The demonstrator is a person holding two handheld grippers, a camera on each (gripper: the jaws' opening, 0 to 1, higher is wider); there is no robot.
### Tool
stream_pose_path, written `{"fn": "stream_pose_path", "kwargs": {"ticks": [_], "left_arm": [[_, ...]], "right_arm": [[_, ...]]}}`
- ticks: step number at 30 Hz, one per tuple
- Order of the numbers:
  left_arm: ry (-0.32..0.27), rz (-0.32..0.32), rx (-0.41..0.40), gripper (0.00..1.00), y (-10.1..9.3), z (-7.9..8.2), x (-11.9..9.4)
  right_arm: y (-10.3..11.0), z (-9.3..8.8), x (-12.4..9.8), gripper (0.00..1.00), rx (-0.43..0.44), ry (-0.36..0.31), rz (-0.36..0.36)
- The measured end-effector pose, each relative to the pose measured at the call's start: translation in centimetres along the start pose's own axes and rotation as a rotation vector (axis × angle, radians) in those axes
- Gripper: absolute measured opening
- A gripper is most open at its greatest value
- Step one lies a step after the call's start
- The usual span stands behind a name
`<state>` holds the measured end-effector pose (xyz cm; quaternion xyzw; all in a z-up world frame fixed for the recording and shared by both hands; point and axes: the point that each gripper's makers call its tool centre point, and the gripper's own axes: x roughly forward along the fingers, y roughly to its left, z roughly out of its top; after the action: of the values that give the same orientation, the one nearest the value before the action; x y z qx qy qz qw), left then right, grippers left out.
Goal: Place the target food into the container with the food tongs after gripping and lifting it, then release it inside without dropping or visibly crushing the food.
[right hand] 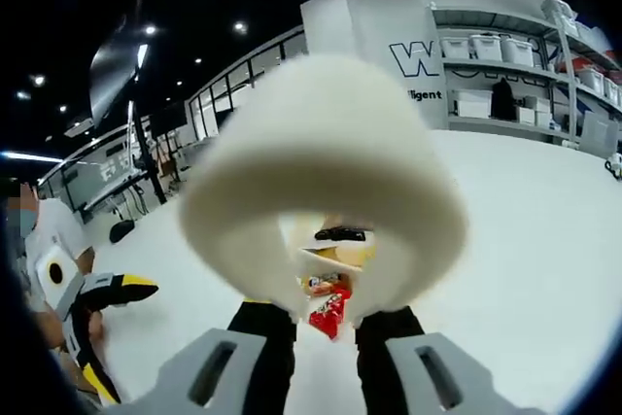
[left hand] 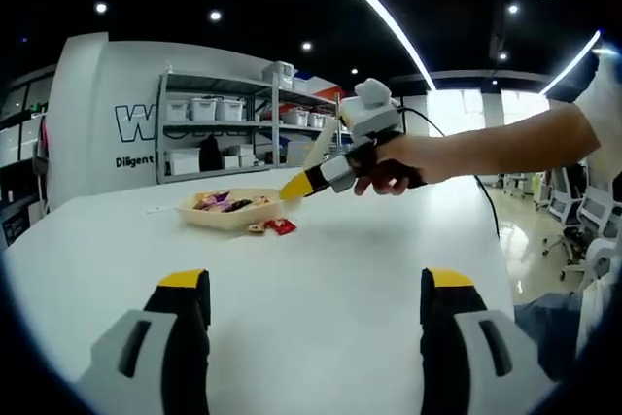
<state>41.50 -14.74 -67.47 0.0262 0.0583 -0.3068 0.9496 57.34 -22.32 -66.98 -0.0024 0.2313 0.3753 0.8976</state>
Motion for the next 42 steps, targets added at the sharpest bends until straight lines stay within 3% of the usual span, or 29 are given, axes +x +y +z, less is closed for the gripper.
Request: {"fn": "stream_pose_path", "kwargs": {"ticks": [5, 11, 15, 16, 21, 27, 32, 36, 40, 42], "left_arm": [[-0.003, -0.002, -0.004, 0.88, 0.0, 0.1, -0.1], [-0.004, -0.003, -0.001, 0.88, -0.1, 0.1, -0.1], [-0.005, -0.004, -0.003, 0.87, -0.1, 0.1, 0.0], [-0.003, -0.007, -0.001, 0.87, -0.1, 0.1, 0.0], [-0.008, -0.019, -0.003, 0.88, -0.4, 0.2, 0.0], [-0.002, -0.019, -0.002, 0.88, -0.5, 0.0, 0.0], [0.003, -0.018, 0.004, 0.87, -0.5, -0.1, 0.0], [0.003, -0.015, 0.003, 0.87, -0.5, -0.1, 0.0], [0.005, -0.015, 0.003, 0.87, -0.5, -0.1, 0.0], [0.005, -0.015, 0.005, 0.87, -0.5, -0.2, 0.0]], "right_arm": [[-0.5, 0.1, 0.9, 0.17, 0.037, -0.021, -0.048], [-1.0, -0.4, 2.1, 0.18, -0.012, 0.000, -0.114], [-0.9, -0.2, 2.0, 0.18, -0.042, 0.001, -0.112], [-1.0, -0.3, 1.8, 0.18, -0.081, 0.016, -0.109], [-1.0, -1.2, 0.0, 0.18, -0.096, 0.049, -0.072], [-1.9, -1.9, -2.0, 0.18, -0.076, 0.079, -0.057], [-2.5, -1.6, -2.9, 0.19, -0.022, 0.070, -0.069], [-2.4, -1.8, -2.6, 0.20, -0.020, 0.070, -0.104], [-2.1, -1.9, -1.8, 0.21, 0.048, 0.069, -0.135], [-2.6, -2.2, -1.7, 0.22, 0.051, 0.083, -0.186]]}}
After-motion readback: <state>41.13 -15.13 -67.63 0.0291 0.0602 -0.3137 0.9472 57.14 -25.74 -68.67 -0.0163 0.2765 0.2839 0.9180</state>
